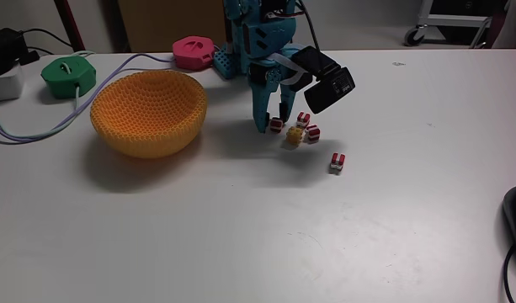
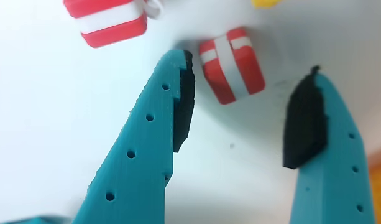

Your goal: Place cube pieces into the yellow basket

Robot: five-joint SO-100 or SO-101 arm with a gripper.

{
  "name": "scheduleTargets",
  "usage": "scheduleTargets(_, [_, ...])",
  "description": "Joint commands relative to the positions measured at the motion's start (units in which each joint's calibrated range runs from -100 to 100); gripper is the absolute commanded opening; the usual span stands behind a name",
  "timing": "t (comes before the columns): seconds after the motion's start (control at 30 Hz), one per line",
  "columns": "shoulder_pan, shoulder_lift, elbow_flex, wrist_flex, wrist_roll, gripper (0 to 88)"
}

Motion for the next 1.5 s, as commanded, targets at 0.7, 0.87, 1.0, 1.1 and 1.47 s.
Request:
scheduleTargets(0.7, [39.41, -10.1, -41.34, 36.38, 16.7, 0.0])
scheduleTargets(0.87, [60.28, -10.0, -35.08, 36.38, 22.86, 0.0])
scheduleTargets(1.0, [56.46, -9.34, -34.12, 36.2, 25.54, 46.9])
scheduleTargets(1.1, [56.0, -9.06, -32.96, 38.72, 23.49, 49.8])
scheduleTargets(1.47, [13.68, 3.16, -40.09, 30.12, 2.0, 41.4])
